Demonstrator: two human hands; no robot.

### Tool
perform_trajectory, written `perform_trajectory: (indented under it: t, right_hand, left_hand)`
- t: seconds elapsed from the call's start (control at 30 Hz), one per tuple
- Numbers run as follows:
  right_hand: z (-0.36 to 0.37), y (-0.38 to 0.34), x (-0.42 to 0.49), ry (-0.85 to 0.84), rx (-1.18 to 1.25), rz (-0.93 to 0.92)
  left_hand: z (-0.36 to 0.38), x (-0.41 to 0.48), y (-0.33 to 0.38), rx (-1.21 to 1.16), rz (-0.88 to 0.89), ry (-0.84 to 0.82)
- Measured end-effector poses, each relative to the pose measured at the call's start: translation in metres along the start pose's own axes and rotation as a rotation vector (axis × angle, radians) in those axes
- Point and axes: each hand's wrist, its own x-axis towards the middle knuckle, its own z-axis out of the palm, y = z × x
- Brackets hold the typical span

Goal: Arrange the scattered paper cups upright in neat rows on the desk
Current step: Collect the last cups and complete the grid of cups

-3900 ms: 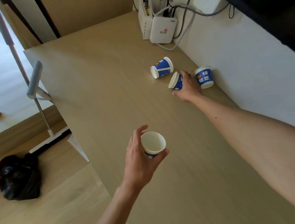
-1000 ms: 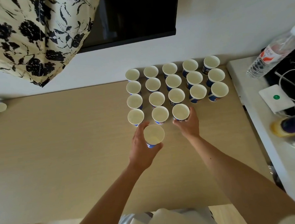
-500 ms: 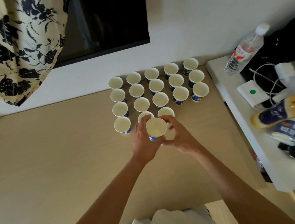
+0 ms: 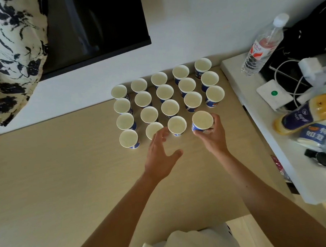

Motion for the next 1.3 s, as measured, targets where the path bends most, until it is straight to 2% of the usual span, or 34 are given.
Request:
perform_trajectory:
  t: [0.23, 0.63, 0.9, 1.07, 1.3]
  right_hand:
    - [0.013, 0.023, 0.029, 0.030, -0.139, 0.030]
    - [0.016, 0.033, 0.032, 0.050, -0.139, 0.000]
    - [0.015, 0.043, -0.051, 0.155, -0.206, 0.029]
    - [0.060, 0.026, -0.112, 0.000, -0.231, -0.063]
    - [0.192, -0.040, -0.150, -0.440, -0.188, -0.226]
  left_hand:
    - [-0.006, -0.006, -0.014, -0.032, -0.081, -0.009]
    - [-0.010, -0.004, -0.023, -0.048, -0.107, -0.010]
    - [-0.019, -0.006, -0.032, -0.126, -0.135, 0.031]
    - [-0.058, -0.016, -0.062, -0.195, -0.189, 0.163]
    - [-0.145, -0.057, -0.149, -0.272, -0.331, 0.375]
